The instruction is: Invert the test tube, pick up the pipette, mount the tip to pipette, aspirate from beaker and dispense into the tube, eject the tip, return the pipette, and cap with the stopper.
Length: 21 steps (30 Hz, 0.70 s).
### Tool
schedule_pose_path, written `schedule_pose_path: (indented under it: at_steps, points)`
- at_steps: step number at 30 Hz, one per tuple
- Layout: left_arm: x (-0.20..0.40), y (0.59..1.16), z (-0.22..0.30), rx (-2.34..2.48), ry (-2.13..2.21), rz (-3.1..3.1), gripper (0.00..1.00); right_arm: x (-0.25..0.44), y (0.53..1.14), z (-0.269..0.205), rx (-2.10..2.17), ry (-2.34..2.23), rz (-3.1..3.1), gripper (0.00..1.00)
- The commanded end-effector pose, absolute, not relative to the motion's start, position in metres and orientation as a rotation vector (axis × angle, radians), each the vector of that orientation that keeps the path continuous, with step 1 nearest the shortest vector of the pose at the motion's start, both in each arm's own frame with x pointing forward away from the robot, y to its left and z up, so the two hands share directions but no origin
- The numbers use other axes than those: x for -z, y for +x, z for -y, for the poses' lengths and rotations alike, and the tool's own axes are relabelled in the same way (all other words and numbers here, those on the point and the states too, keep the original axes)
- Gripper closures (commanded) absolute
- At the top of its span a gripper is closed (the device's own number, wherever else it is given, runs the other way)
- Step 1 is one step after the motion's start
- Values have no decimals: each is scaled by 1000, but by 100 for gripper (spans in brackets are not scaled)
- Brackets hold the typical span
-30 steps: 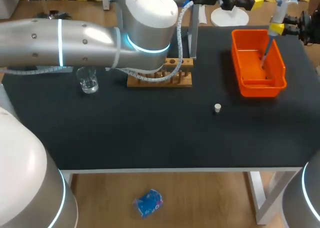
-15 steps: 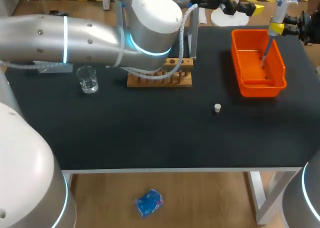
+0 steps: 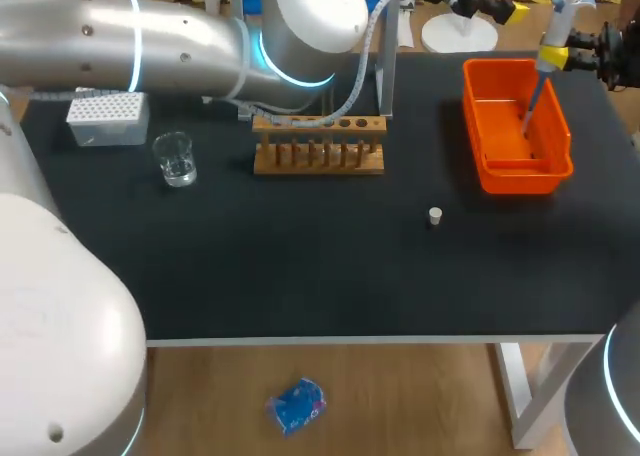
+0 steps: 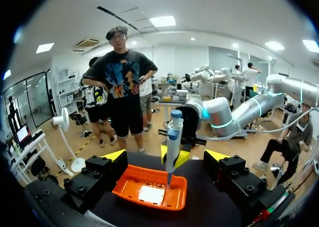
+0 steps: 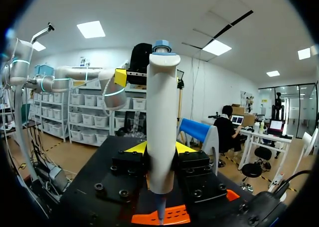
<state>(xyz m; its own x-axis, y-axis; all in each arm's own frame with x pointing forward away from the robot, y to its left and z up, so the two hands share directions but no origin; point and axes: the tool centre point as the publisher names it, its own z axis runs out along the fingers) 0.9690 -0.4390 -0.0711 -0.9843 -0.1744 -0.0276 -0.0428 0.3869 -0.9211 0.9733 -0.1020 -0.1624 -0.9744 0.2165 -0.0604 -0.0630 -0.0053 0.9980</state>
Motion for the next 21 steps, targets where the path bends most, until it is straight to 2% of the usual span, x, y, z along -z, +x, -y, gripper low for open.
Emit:
schedule_pose_path:
  at_steps: [1,21]
  points:
    - [70,971,441,1374,-215,-2709,0,162,973,102,-2090,162,-2065,100]
    - [76,976,450,1350,-216,-2731,0,162,973,102,-2090,162,-2065,100]
